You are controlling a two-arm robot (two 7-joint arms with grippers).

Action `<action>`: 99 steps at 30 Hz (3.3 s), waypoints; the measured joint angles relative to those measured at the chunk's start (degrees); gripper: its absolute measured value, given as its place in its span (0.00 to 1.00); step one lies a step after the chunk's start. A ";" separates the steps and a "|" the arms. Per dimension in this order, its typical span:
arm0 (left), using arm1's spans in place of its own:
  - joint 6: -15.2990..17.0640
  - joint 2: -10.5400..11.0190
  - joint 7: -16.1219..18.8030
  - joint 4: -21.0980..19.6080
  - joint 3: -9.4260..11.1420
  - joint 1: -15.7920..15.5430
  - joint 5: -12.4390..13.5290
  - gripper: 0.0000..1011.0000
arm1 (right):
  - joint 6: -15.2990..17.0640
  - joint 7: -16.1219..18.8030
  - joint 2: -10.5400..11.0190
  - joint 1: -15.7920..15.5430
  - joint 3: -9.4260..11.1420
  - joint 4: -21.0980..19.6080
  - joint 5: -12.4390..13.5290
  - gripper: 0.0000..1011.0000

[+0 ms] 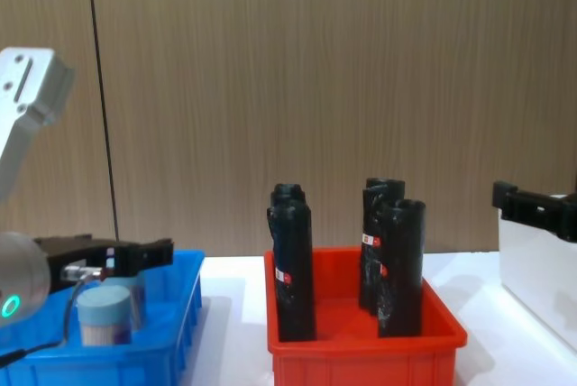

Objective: Pick the cotton swabs from the blue box and place them into the white box.

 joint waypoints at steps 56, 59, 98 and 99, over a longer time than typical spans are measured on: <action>-0.45 -3.18 -13.69 23.25 -2.94 -10.80 0.52 0.80 | 0.00 0.00 0.00 0.00 0.00 0.00 0.00 0.99; -0.45 -3.24 -14.12 23.45 -2.92 -10.96 0.79 0.72 | 0.00 0.00 0.00 0.00 0.00 0.00 0.00 0.99; 1.41 -2.58 -24.58 5.03 -2.01 -10.79 5.36 0.66 | 0.00 0.00 0.00 0.00 0.00 0.00 0.00 0.99; 1.64 -2.81 -25.50 4.92 -1.86 -11.13 5.22 0.66 | 0.00 0.00 0.00 0.00 0.00 0.00 0.00 0.99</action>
